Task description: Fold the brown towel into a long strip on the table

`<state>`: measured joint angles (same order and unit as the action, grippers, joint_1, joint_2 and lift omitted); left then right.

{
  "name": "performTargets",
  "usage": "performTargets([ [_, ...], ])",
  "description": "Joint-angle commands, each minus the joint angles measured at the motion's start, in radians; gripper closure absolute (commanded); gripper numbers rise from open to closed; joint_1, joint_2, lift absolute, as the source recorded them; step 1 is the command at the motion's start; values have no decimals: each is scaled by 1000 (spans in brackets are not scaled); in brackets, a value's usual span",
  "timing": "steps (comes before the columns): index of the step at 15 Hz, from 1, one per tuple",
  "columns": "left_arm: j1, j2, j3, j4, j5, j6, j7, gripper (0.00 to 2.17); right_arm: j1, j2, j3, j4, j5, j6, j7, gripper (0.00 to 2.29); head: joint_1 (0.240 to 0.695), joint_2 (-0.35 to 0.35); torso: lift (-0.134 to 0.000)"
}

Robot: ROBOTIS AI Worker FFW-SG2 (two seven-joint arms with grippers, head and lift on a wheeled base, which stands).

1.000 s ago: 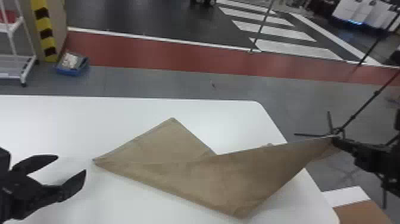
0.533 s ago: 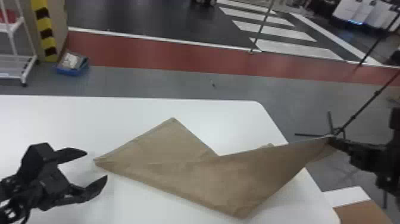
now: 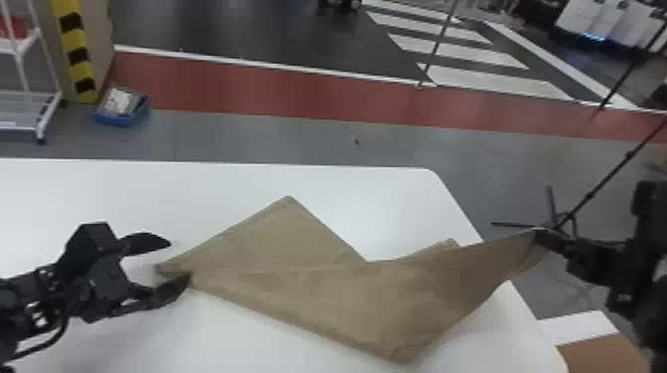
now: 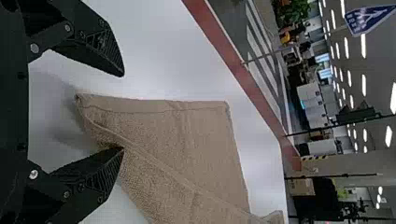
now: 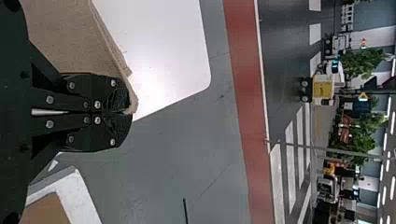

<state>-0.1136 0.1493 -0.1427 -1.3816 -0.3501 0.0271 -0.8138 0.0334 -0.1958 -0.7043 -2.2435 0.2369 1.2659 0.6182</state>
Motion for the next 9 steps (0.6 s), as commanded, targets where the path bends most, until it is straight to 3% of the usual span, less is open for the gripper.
performTargets([
  [1, -18, 21, -11, 21, 0, -6, -28, 508, -6, 9, 2, 1, 9, 1, 0, 2010, 695, -350, -121],
  [2, -18, 26, -9, 19, 0, -6, -45, 606, -9, 13, 2, 2, 13, 1, 0, 2010, 695, -350, -121],
  [5, -17, 46, 2, 15, 5, -22, -93, 616, -16, 16, 2, 5, 16, -3, 0, 2007, 695, -350, -121],
  [8, -12, 49, 3, 13, 8, -25, -90, 1646, -20, 18, 5, 16, 16, 1, -2, 2010, 695, -350, -121],
  [9, -5, 49, 5, 10, 8, -28, -82, 1710, -20, 18, 5, 18, 15, 1, 0, 2010, 695, -350, -121],
])
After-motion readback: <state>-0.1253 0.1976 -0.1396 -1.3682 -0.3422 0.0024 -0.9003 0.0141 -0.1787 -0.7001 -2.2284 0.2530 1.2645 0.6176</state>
